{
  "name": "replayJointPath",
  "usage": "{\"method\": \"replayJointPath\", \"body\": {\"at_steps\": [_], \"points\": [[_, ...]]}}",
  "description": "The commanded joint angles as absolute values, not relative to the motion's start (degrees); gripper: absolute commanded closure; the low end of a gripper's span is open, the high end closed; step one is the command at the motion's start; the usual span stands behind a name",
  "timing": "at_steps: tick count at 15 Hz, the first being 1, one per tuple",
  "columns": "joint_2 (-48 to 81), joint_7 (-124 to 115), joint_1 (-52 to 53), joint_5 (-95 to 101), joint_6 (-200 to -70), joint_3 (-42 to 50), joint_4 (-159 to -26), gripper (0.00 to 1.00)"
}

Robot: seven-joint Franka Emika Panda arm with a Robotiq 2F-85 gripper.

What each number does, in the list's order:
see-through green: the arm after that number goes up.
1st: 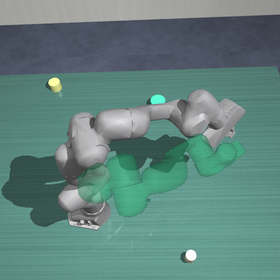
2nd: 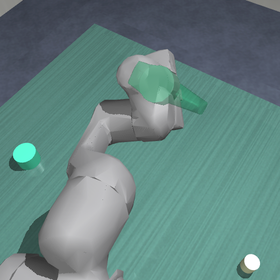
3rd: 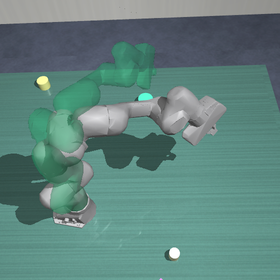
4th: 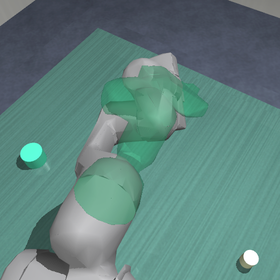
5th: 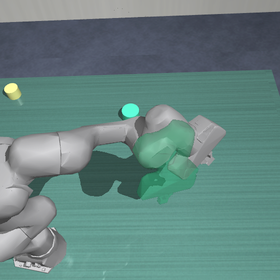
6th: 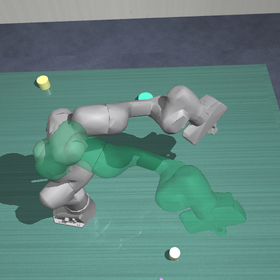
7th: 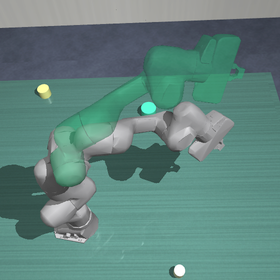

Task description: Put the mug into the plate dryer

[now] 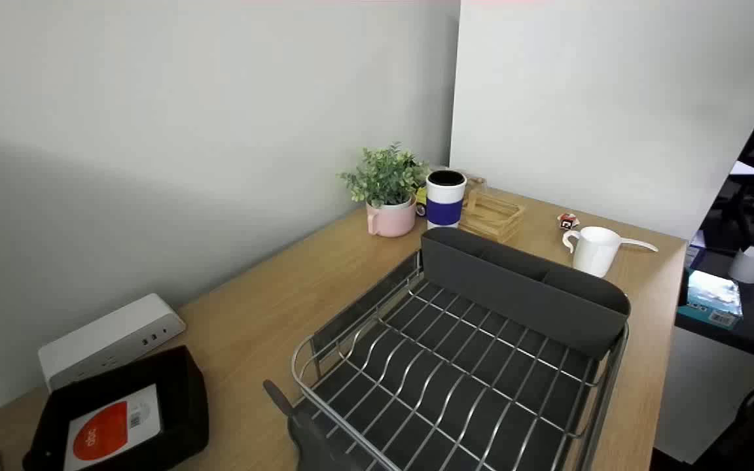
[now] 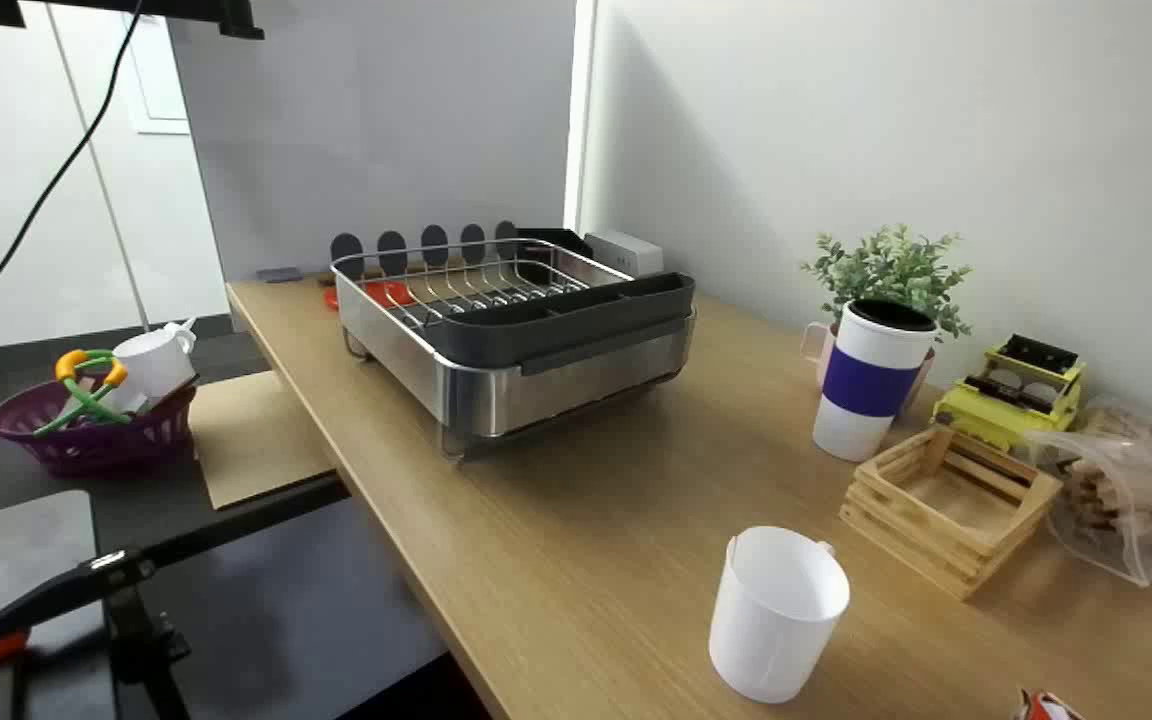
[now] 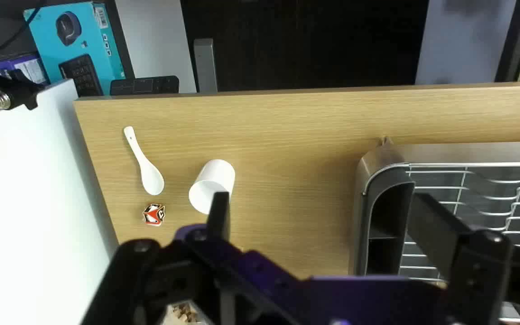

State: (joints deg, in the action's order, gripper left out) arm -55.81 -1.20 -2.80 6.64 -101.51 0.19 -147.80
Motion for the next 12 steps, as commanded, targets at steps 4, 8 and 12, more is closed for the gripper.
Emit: {"method": "replayJointPath", "body": {"at_steps": [4,8,12], "points": [[-55.74,-1.32,-2.62,6.73,-101.34,0.28,-147.62,0.00],[-55.74,-1.32,-2.62,6.73,-101.34,0.28,-147.62,0.00],[-55.09,-1.41,-2.79,6.87,-101.79,0.38,-147.49,0.00]]}}
